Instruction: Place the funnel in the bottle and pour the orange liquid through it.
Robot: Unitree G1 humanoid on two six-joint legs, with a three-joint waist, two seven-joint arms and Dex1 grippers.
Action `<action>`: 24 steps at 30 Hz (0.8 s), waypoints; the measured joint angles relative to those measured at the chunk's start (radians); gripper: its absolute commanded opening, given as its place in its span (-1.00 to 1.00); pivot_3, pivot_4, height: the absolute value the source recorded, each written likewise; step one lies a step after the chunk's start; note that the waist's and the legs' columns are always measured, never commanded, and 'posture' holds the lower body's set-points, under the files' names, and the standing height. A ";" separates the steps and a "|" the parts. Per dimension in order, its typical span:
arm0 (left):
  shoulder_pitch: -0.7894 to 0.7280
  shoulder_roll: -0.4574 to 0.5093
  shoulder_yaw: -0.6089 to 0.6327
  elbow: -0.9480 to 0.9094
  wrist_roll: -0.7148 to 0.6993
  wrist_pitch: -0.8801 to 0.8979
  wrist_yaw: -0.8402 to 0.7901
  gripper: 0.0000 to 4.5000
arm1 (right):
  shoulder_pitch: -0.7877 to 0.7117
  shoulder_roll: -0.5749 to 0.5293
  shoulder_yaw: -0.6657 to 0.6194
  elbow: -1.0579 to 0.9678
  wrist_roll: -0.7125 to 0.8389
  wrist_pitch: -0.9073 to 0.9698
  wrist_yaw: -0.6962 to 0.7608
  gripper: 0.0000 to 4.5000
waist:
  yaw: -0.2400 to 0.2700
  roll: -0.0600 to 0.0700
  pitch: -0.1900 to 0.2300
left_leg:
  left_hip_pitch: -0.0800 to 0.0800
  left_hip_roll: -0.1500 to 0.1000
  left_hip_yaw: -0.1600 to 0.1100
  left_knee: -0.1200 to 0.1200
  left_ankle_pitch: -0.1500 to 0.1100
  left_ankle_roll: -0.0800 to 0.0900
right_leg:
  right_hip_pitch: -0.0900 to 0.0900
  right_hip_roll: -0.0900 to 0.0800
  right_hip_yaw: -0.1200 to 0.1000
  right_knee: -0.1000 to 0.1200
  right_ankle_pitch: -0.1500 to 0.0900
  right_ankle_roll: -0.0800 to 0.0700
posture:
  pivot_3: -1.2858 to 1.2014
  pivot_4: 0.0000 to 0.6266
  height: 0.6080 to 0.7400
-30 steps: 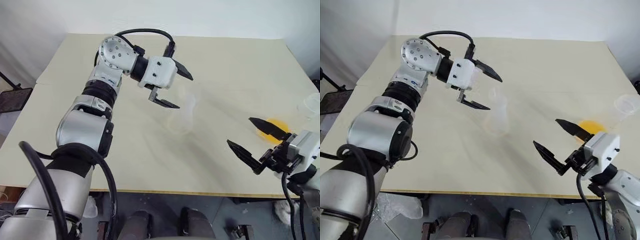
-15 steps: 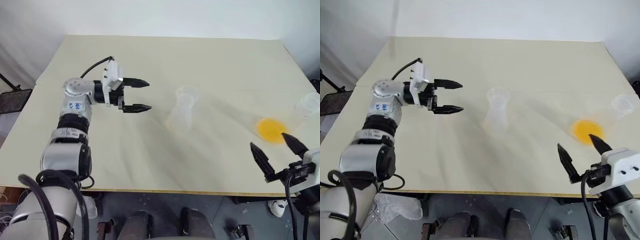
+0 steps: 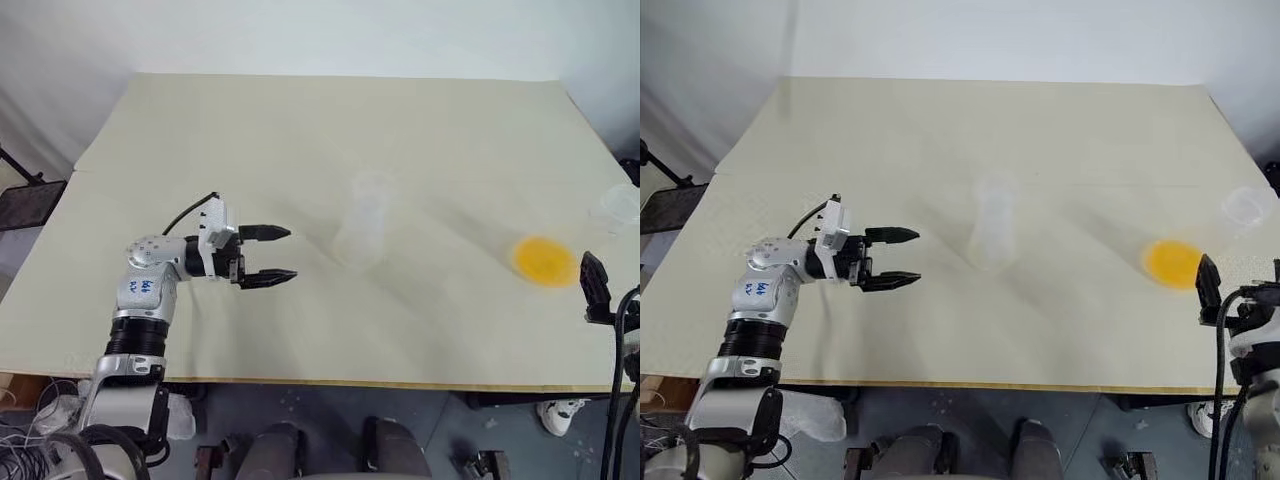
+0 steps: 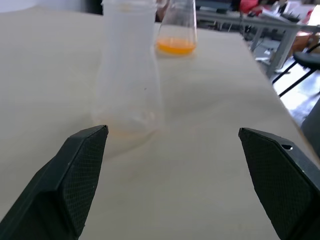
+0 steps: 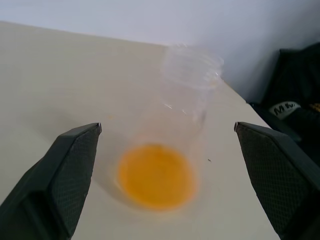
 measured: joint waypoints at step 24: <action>0.149 0.032 -0.025 -0.264 -0.086 0.129 0.129 0.98 | -0.379 -0.164 0.079 0.550 -0.066 -0.097 0.218 1.00 | 0.000 0.001 0.000 | 0.000 0.000 0.000 -0.001 0.000 0.000 | 0.000 -0.001 0.000 -0.001 0.000 0.000 | 0.03 -0.52 1.00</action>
